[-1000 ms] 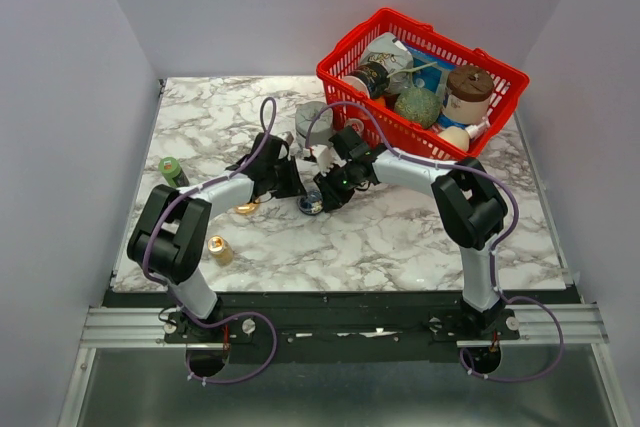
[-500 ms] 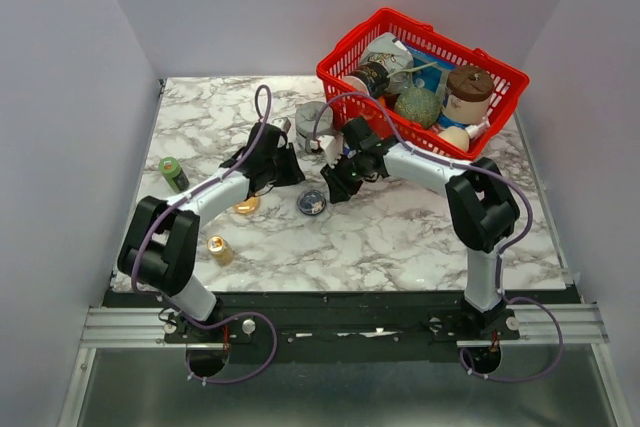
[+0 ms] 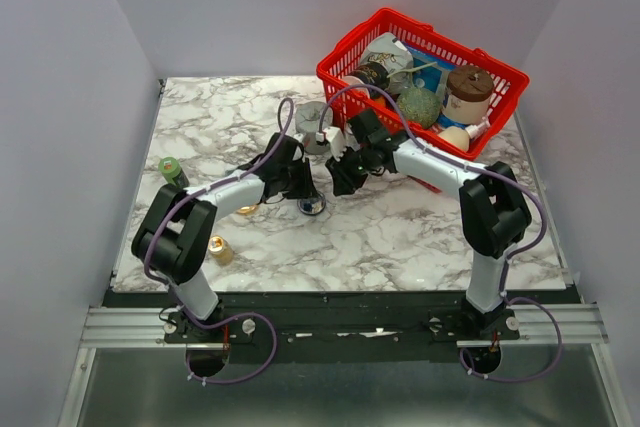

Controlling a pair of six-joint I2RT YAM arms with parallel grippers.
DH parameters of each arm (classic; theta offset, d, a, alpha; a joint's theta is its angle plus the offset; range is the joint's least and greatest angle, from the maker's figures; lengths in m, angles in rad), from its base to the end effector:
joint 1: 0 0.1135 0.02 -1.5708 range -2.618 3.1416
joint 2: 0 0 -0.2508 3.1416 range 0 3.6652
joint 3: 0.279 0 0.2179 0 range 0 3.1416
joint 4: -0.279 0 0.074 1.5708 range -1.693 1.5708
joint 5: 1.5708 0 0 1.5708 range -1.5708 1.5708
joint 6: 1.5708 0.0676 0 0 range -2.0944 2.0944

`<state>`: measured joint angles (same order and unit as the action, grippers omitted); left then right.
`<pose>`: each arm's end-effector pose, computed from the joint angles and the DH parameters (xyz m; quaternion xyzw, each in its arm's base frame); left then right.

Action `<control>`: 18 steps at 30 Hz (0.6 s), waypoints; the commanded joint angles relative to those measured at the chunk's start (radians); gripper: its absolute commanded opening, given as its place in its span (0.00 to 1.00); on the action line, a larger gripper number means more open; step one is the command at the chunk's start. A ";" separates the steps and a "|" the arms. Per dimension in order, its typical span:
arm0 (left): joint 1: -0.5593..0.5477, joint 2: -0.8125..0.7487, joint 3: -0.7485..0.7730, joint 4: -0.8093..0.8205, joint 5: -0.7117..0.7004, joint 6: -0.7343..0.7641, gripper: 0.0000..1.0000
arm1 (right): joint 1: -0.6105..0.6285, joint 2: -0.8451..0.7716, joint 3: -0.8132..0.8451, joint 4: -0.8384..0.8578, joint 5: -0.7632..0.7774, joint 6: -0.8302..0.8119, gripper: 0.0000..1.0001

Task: Sort the pills into containers

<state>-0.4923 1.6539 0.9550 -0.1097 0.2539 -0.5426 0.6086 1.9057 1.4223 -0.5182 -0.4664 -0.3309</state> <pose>0.2881 -0.1738 0.1737 0.0239 0.9217 -0.2846 0.2625 0.3011 0.2469 0.1929 -0.4805 0.8033 0.2575 0.2398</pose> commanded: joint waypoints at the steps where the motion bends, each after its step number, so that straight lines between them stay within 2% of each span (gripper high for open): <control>1: -0.009 0.079 0.002 -0.074 -0.050 0.018 0.24 | -0.007 -0.027 0.012 -0.016 -0.029 -0.011 0.40; 8: -0.011 0.087 -0.010 -0.071 -0.079 0.018 0.24 | -0.007 -0.030 0.012 -0.014 -0.040 -0.013 0.40; 13: -0.011 -0.012 0.022 -0.070 -0.084 0.018 0.27 | -0.009 -0.054 0.000 -0.013 -0.075 -0.031 0.40; 17: -0.011 -0.149 0.028 -0.050 -0.116 0.027 0.36 | -0.010 -0.099 -0.014 -0.013 -0.129 -0.060 0.40; 18: -0.008 -0.213 0.024 -0.047 -0.131 0.032 0.42 | -0.009 -0.112 -0.017 -0.013 -0.135 -0.074 0.40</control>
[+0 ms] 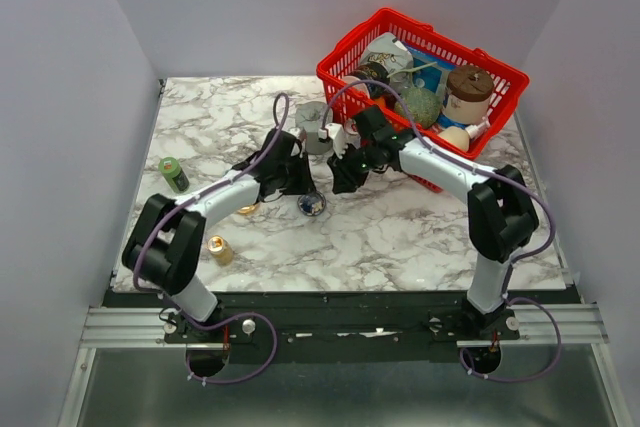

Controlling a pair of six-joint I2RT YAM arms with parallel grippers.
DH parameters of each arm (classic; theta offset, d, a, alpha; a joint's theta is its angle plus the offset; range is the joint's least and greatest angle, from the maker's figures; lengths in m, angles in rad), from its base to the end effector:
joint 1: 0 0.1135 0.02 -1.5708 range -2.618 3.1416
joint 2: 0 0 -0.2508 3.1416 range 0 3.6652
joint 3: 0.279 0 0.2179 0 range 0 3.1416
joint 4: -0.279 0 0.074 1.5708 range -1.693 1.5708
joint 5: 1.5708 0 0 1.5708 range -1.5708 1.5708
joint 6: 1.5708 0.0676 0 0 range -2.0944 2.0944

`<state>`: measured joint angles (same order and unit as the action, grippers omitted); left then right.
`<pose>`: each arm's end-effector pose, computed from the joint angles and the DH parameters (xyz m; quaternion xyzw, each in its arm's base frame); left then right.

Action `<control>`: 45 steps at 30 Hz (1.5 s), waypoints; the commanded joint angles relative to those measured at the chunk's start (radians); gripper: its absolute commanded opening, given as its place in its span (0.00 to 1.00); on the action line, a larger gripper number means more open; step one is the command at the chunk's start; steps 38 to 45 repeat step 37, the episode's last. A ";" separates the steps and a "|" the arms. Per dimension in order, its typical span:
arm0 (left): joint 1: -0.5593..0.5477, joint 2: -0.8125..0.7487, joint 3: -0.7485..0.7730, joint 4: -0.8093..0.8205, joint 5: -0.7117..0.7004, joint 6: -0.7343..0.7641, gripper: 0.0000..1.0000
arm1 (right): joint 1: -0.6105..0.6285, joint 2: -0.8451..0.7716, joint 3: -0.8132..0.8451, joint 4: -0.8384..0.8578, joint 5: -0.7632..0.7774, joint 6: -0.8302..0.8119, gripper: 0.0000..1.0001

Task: Sort the pills into containers

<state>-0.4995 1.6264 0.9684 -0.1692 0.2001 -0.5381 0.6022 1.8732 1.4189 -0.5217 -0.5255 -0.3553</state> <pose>0.2844 -0.1705 0.1801 0.0184 0.9275 -0.2601 0.2678 0.2968 0.2452 0.2052 -0.4929 0.7844 0.2813 0.2502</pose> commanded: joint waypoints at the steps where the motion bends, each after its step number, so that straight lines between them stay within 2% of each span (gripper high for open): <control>1: 0.001 -0.222 0.004 0.017 -0.109 0.035 0.45 | -0.004 -0.109 -0.023 -0.008 -0.079 -0.056 0.41; 2: 0.001 -0.259 -0.011 0.020 -0.132 0.044 0.49 | -0.002 -0.129 -0.029 0.002 -0.085 -0.060 0.41; 3: 0.003 -0.340 -0.023 0.023 -0.155 0.058 0.59 | -0.004 -0.146 -0.035 0.003 -0.088 -0.073 0.43; 5: 0.010 -0.429 -0.071 0.049 -0.220 0.072 0.73 | -0.005 -0.211 -0.055 0.021 -0.079 -0.083 0.44; 6: 0.016 -0.526 -0.091 0.062 -0.240 0.078 0.81 | -0.008 -0.238 -0.063 0.031 -0.077 -0.082 0.45; 7: 0.024 -0.575 -0.109 0.075 -0.258 0.078 0.99 | -0.015 -0.273 -0.072 0.044 -0.076 -0.077 0.51; 9: 0.044 -0.714 -0.151 0.095 -0.291 0.072 0.99 | -0.018 -0.377 -0.089 0.078 -0.058 -0.067 0.58; 10: 0.050 -0.756 -0.158 0.099 -0.289 0.072 0.99 | -0.022 -0.413 -0.092 0.086 -0.047 -0.065 0.68; 12: 0.070 -0.851 -0.152 0.080 -0.274 0.101 0.99 | -0.021 -0.520 -0.100 0.106 0.001 -0.059 0.82; 13: 0.072 -0.871 -0.140 0.062 -0.268 0.122 0.99 | -0.025 -0.551 -0.106 0.115 0.016 -0.060 0.99; 17: 0.073 -0.910 -0.016 -0.122 -0.260 0.191 0.99 | -0.070 -0.661 -0.052 0.111 0.080 0.030 1.00; 23: 0.073 -0.939 0.073 -0.246 -0.222 0.216 0.99 | -0.085 -0.755 0.026 0.097 0.286 0.338 1.00; 24: 0.073 -0.947 0.076 -0.253 -0.212 0.220 0.99 | -0.085 -0.763 0.031 0.095 0.320 0.430 1.00; 25: 0.073 -0.950 0.078 -0.256 -0.200 0.225 0.99 | -0.085 -0.769 0.034 0.094 0.341 0.443 1.00; 29: 0.075 -0.951 0.096 -0.286 -0.174 0.233 0.99 | -0.087 -0.789 0.057 0.078 0.418 0.392 1.00; 34: 0.073 -0.959 0.095 -0.293 -0.186 0.242 0.99 | -0.087 -0.792 0.078 0.065 0.384 0.302 1.00; 45: 0.073 -0.961 0.096 -0.293 -0.191 0.247 0.99 | -0.090 -0.783 0.089 0.061 0.357 0.286 1.00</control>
